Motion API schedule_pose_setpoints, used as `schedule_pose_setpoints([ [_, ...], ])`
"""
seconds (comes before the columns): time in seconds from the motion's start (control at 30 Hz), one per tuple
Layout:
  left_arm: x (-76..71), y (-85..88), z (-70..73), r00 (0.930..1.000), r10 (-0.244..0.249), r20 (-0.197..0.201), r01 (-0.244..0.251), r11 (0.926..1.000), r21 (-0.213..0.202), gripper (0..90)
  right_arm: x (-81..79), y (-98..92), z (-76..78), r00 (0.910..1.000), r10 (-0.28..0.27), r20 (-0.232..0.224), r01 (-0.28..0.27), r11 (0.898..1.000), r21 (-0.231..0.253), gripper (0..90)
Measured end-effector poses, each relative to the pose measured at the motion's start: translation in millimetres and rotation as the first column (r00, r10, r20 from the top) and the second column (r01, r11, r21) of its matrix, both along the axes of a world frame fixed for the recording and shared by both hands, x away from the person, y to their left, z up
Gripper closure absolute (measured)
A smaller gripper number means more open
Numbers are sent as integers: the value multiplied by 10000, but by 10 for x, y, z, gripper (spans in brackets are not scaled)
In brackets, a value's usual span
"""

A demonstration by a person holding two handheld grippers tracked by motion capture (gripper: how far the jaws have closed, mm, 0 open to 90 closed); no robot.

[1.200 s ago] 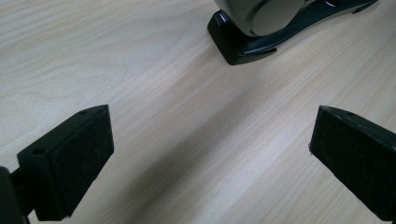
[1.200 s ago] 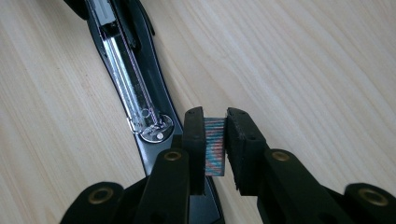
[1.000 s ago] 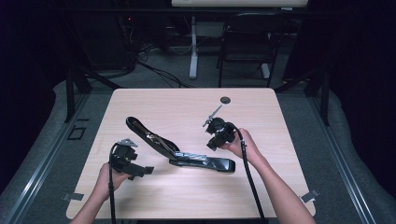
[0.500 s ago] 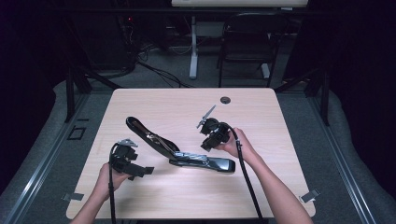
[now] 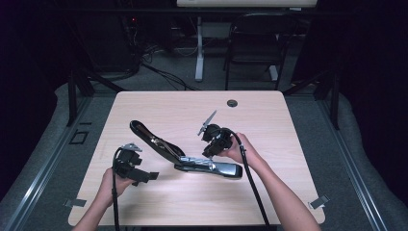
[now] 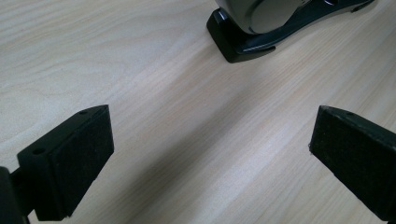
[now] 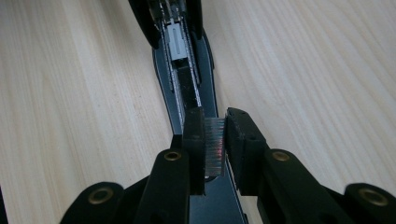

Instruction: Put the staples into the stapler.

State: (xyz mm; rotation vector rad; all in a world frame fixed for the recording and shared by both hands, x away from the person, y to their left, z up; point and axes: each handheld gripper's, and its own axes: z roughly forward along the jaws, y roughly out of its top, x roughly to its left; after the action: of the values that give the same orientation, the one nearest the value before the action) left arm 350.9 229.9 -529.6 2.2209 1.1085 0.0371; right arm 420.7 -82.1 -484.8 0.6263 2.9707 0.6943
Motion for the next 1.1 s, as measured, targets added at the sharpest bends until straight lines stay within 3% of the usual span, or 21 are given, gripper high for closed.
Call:
schedule_pose_setpoints([
  [0.57,0,-6,-6,10000,-31,-74,31,10000,1,0,0,68,-76,9974,684,-246,-688,9975,-142,782],
  [1.1,3,-10,-12,9999,-44,-94,44,10000,-29,0,11,57,-124,9945,984,-361,-994,9947,-270,781],
])
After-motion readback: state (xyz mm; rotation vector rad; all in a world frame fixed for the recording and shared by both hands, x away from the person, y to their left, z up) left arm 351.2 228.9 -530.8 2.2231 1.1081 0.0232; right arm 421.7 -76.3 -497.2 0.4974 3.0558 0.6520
